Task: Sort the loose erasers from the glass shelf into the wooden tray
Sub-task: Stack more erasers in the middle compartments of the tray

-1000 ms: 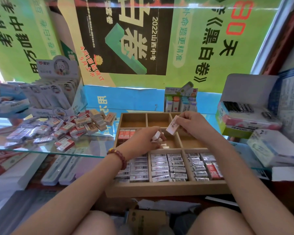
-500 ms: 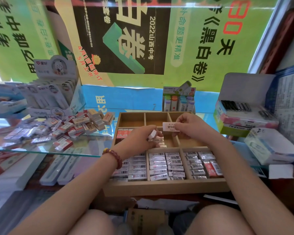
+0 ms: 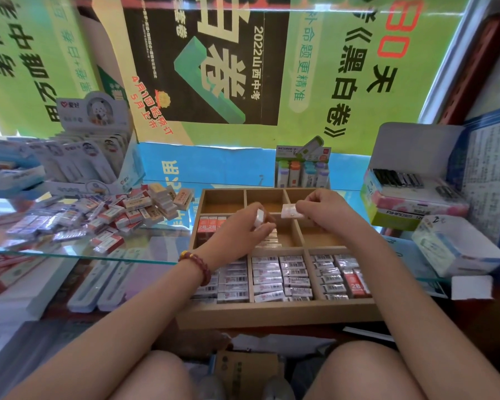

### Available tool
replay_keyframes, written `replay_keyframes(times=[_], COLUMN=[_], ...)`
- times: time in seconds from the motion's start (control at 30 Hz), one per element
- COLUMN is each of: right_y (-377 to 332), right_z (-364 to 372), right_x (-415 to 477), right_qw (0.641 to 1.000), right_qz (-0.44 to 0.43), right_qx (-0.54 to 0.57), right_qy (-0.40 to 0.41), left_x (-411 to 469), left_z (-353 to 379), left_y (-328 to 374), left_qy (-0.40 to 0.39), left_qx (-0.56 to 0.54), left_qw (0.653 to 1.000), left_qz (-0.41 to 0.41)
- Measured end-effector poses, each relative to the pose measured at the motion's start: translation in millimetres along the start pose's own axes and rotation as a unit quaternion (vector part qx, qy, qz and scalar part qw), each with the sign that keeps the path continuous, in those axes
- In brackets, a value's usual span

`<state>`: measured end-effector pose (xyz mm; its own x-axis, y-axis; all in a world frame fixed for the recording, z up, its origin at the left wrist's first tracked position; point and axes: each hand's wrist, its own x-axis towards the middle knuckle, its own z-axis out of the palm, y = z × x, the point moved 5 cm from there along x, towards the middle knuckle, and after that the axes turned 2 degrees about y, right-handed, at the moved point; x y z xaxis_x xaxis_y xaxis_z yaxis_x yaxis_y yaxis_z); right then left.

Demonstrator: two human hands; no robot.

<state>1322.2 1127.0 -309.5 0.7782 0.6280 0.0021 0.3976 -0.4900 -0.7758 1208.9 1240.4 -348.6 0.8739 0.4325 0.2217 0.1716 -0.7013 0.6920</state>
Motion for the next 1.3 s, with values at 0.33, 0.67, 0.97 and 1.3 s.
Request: replay_keyframes(times=[0.33, 0.67, 0.97, 1.3], right_y=[-11.8, -31.7, -31.3, -22.4], right_z=[8.5, 17.6, 16.1, 13.7], right_x=[-5.1, -15.5, -18.2, -12.6], right_qw=[0.962, 0.986, 0.988, 0.988], right_qz=[-0.022, -0.120, -0.125, -0.119], right_qx=[0.268, 0.099, 0.056, 0.063], right_qy=[-0.049, -0.063, -0.066, -0.076], left_x=[1.2, 0.7, 1.1, -3.9], left_z=[-10.2, -5.1, -7.4, -12.1], left_y=[5.9, 10.1, 12.2, 18.7], left_qy=[0.065, 0.051, 0.070, 0.056], left_qx=[-0.369, -0.626, -0.508, -0.271], left_qw=[0.920, 0.765, 0.853, 0.960], left_qz=[-0.118, -0.143, -0.098, -0.048])
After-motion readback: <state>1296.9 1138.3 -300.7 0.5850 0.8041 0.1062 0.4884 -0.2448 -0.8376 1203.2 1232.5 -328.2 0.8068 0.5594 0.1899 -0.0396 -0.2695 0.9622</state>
